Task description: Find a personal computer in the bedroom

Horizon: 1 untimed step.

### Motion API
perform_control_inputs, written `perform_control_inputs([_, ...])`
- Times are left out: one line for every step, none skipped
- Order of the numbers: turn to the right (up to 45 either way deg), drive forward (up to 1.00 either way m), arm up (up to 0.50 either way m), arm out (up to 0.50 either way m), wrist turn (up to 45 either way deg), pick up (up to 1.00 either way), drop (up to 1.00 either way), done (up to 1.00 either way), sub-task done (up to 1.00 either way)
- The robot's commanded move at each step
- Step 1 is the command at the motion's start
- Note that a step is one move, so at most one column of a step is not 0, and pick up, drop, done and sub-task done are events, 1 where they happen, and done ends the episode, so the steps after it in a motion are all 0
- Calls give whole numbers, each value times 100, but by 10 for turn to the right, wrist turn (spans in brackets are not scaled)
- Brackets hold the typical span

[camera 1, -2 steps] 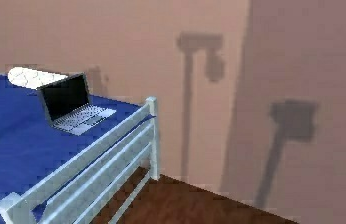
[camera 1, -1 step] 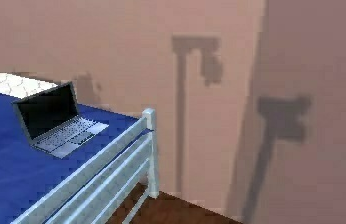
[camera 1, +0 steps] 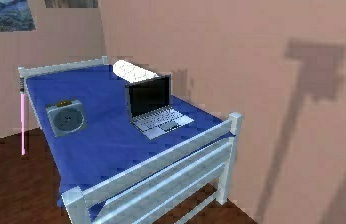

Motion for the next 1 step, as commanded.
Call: perform_control_inputs([0,0,0,0,0,0,0,100,0])
